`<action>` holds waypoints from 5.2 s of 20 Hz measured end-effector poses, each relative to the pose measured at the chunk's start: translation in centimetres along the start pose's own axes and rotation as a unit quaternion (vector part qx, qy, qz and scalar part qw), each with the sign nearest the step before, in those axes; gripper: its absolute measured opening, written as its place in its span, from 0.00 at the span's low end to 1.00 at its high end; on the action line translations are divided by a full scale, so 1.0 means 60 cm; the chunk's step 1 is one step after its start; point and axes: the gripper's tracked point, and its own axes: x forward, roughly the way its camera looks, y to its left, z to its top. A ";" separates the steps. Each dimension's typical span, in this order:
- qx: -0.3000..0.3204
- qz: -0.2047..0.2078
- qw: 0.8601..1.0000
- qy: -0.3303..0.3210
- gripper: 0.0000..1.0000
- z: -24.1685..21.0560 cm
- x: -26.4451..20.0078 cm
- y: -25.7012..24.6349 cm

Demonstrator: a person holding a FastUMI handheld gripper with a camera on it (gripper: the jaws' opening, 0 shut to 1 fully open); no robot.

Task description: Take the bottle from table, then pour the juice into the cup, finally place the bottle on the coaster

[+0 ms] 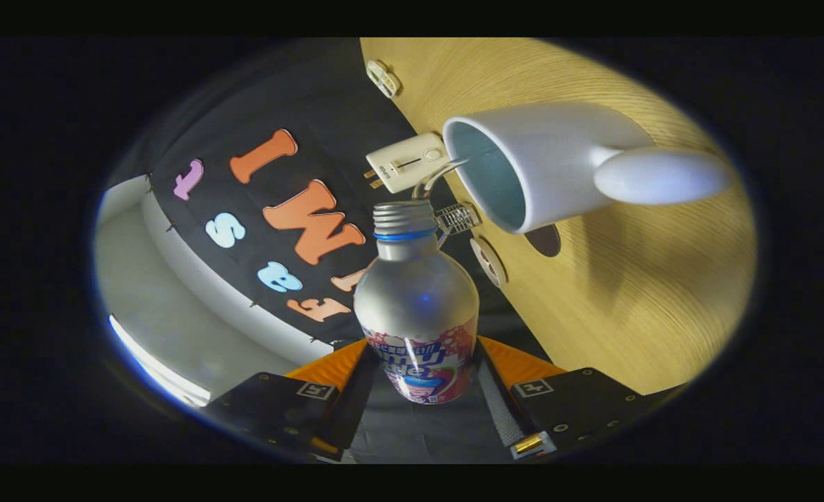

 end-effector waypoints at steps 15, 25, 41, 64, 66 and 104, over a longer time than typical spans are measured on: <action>0.037 0.014 0.999 -0.011 0.77 -0.001 0.010 0.011; 0.067 0.038 0.997 -0.016 0.77 0.002 0.012 0.030; 0.099 0.062 0.993 -0.010 0.77 -0.003 0.013 0.053; 0.015 -0.001 0.999 -0.040 0.77 0.031 0.016 -0.013; -0.005 -0.019 0.999 -0.040 0.77 0.033 0.015 -0.030; -0.726 -0.192 0.654 -0.096 0.78 0.107 0.119 0.025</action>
